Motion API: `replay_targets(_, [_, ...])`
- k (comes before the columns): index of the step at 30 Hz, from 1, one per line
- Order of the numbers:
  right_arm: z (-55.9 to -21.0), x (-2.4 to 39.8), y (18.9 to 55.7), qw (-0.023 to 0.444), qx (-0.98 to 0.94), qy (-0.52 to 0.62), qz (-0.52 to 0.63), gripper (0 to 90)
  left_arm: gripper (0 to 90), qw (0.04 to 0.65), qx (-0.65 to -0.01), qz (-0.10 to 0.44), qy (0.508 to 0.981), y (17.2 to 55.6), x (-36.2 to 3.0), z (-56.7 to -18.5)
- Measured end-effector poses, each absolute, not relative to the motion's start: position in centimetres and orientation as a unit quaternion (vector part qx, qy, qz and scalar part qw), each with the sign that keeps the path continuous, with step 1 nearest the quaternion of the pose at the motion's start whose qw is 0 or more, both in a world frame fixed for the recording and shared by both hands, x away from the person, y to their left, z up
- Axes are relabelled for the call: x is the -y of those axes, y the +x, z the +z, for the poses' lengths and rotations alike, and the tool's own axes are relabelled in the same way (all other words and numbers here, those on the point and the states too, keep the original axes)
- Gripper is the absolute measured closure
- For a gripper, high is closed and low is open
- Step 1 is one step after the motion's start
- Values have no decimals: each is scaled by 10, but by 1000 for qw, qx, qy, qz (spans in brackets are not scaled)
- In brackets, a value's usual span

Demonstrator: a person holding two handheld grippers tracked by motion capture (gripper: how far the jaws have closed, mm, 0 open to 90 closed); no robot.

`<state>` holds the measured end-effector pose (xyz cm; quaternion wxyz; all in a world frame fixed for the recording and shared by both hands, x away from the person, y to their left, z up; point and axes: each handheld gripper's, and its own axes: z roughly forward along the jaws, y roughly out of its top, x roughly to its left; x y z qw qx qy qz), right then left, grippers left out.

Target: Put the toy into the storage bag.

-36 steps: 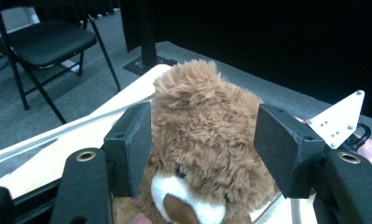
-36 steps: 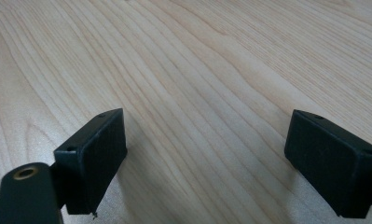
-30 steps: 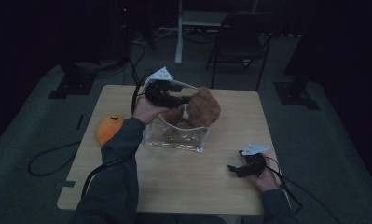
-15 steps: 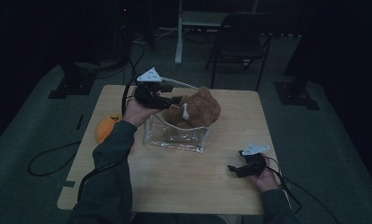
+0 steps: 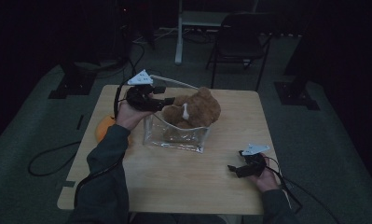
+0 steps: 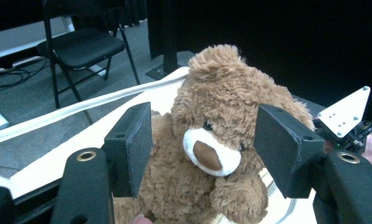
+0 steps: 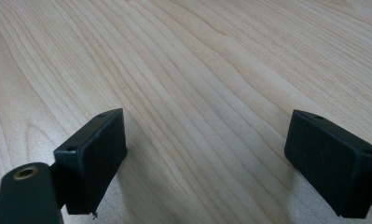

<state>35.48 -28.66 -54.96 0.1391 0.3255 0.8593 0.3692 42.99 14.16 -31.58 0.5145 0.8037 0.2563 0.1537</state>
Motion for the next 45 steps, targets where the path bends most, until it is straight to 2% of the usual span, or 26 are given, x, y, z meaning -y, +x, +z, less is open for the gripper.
replay_targets(45, [-550,286,355,140,-859,325,369,121,447,492,-324,177,789,417,-203,-328])
